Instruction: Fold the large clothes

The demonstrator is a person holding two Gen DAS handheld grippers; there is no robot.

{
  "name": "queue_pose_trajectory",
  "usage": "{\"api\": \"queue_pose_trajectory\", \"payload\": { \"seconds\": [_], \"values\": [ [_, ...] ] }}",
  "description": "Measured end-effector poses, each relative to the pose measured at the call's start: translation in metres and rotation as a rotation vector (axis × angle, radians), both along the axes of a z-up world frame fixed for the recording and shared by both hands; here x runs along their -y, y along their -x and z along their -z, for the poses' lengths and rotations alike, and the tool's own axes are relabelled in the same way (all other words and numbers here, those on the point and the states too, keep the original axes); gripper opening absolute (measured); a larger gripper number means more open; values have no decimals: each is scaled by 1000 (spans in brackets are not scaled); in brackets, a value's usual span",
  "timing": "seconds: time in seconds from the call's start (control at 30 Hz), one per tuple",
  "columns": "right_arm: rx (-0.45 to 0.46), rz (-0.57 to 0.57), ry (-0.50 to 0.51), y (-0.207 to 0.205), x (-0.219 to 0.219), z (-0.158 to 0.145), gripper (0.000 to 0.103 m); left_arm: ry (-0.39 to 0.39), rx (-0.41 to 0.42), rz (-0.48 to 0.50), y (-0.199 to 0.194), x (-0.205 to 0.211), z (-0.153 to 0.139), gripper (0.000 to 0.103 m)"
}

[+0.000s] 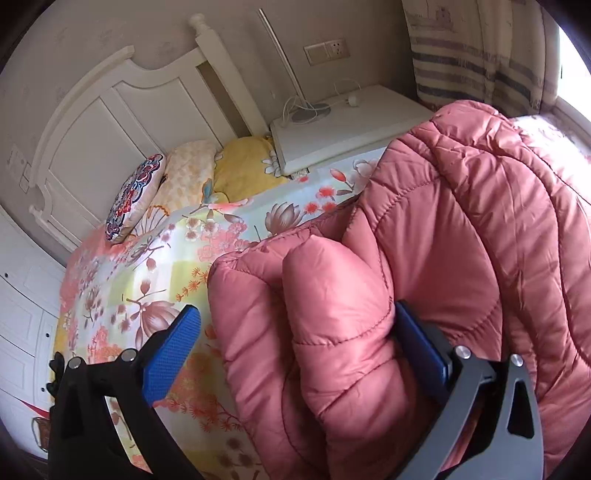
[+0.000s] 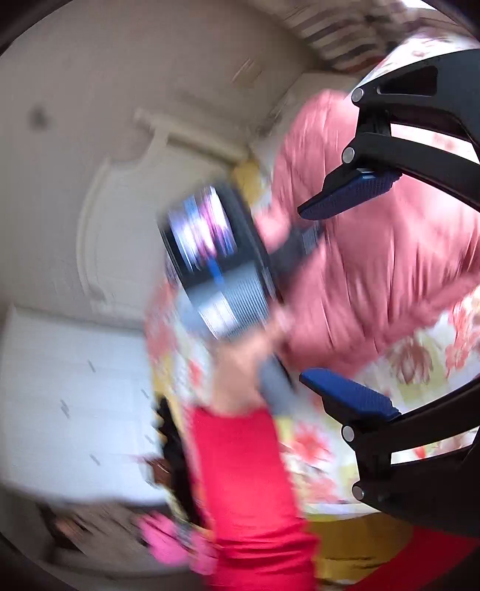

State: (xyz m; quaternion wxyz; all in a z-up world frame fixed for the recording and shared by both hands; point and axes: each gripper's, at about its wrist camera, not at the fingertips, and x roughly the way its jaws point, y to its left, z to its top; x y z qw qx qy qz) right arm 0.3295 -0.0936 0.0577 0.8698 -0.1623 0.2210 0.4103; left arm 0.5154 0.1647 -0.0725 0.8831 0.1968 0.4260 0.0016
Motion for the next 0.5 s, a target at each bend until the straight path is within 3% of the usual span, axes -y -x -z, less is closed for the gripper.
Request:
{"api": "queue_pose_trajectory", "payload": {
  "seconds": [0.1, 0.17, 0.23, 0.33, 0.43, 0.5],
  "values": [
    [-33, 184, -23, -33, 24, -18, 79, 19, 28, -12, 4, -2, 1, 101],
    [-65, 292, 0, -56, 27, -8, 79, 33, 42, -18, 7, -2, 2, 101],
    [-160, 316, 22, -72, 20, 16, 79, 61, 42, -25, 8, -5, 2, 101],
    [-276, 256, 93, -75, -8, 68, 80, 76, 43, -31, 8, -8, 2, 101],
    [-131, 280, 281, -54, -44, 111, 84, 89, 44, -49, 9, -14, 1, 101],
    [-127, 305, 295, -53, -51, 116, 84, 130, 29, -85, 10, -25, -4, 101]
  ]
}}
